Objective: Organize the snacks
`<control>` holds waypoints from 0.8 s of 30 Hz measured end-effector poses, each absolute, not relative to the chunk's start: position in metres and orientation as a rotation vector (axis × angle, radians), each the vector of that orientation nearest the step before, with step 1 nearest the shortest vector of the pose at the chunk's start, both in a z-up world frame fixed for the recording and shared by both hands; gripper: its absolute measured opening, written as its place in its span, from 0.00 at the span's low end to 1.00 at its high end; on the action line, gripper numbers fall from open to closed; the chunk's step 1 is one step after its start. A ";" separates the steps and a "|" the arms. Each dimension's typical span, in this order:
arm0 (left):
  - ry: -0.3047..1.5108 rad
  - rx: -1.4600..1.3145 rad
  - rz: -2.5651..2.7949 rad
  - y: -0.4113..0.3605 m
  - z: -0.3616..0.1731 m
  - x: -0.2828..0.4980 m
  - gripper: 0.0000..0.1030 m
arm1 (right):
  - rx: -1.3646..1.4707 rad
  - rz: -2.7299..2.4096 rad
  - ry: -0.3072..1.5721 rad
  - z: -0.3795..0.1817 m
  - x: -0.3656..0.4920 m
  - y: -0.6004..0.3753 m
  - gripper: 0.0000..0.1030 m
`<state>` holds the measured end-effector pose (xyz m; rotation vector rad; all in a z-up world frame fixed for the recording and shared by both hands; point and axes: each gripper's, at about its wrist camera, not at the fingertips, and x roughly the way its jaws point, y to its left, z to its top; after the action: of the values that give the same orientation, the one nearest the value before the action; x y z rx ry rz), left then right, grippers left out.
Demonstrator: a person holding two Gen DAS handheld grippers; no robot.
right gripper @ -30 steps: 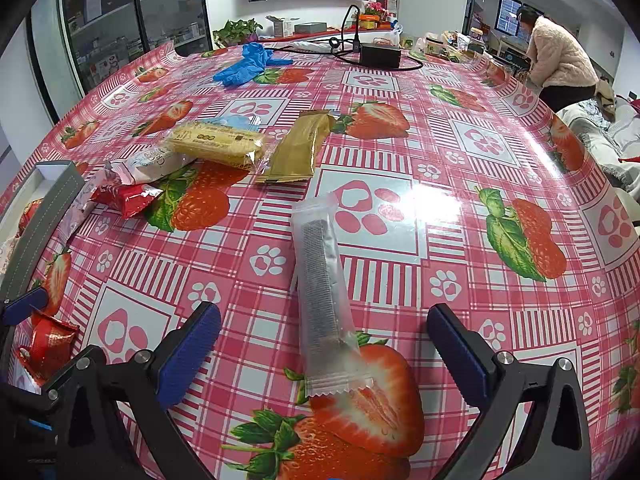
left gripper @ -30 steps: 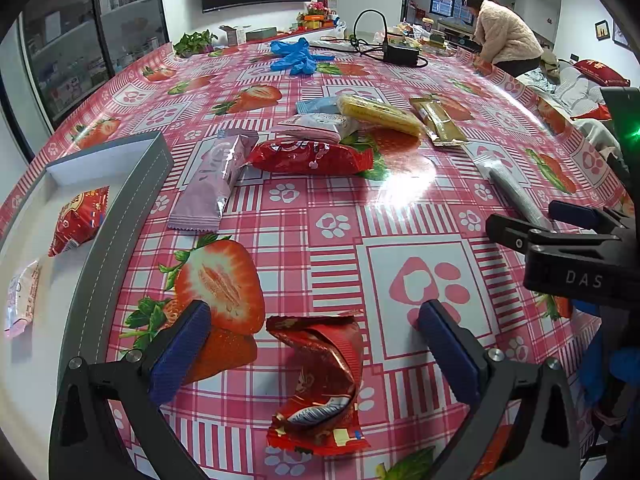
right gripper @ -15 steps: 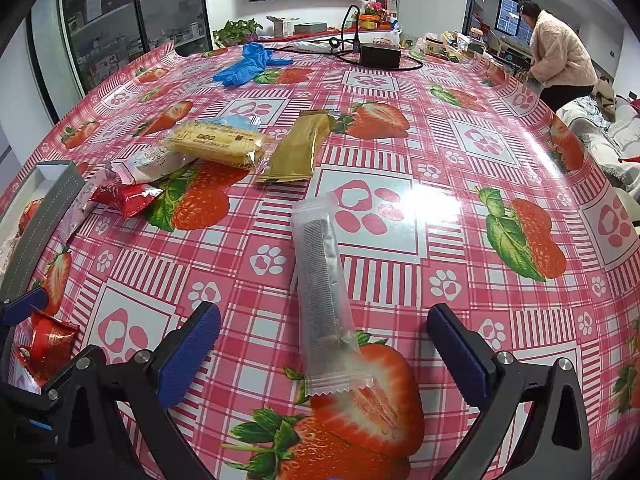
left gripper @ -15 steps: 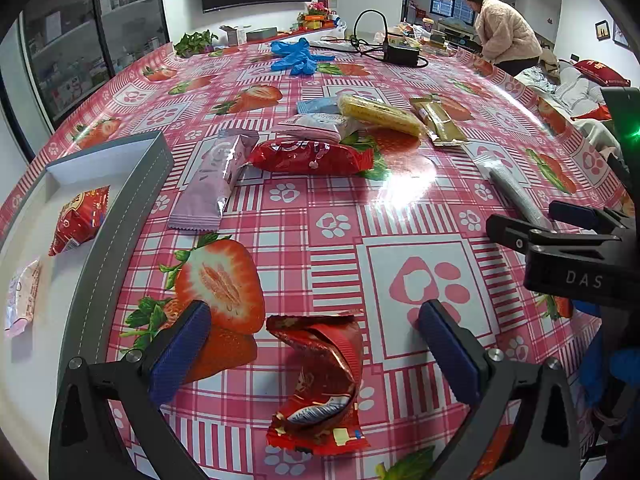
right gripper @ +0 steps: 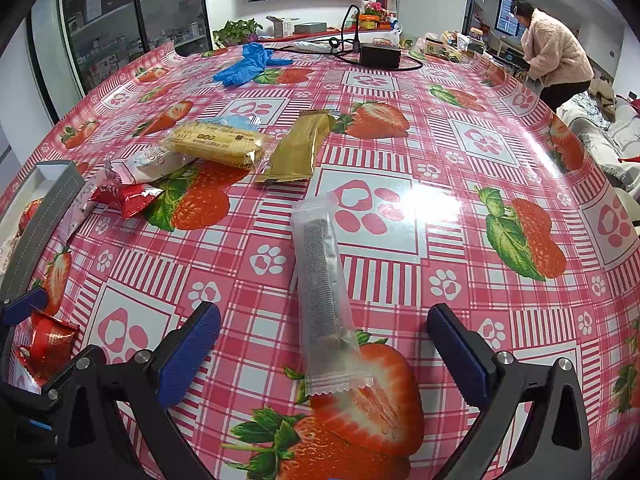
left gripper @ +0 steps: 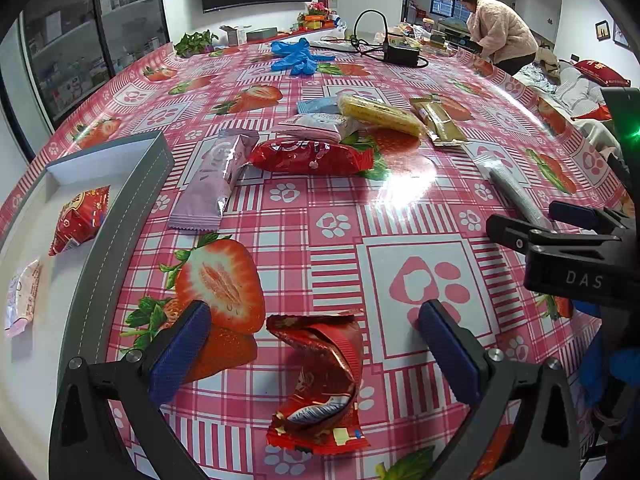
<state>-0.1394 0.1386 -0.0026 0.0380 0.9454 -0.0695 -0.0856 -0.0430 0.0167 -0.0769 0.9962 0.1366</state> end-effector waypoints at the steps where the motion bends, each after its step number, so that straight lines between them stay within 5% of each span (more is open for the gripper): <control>1: 0.945 0.038 -0.070 0.139 -0.003 -0.139 1.00 | -0.077 0.137 0.996 0.017 -0.086 -0.043 1.00; 18: 0.975 0.035 -0.059 0.137 -0.001 -0.139 0.99 | -0.086 0.118 1.088 0.017 -0.071 -0.038 1.00; 21: 1.009 0.039 -0.071 0.131 0.004 -0.140 0.86 | -0.102 0.136 1.126 0.019 -0.068 -0.035 0.93; 23: 1.012 0.054 -0.099 0.123 0.008 -0.142 0.67 | -0.124 0.169 1.130 0.024 -0.070 -0.030 0.69; 24: 1.013 0.066 -0.121 0.118 0.010 -0.144 0.50 | -0.132 0.184 1.131 0.027 -0.071 -0.028 0.57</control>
<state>-0.1436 0.1185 0.0098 0.0661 1.0133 -0.1206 -0.0708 -0.0281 0.0267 -0.1323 1.1312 0.1836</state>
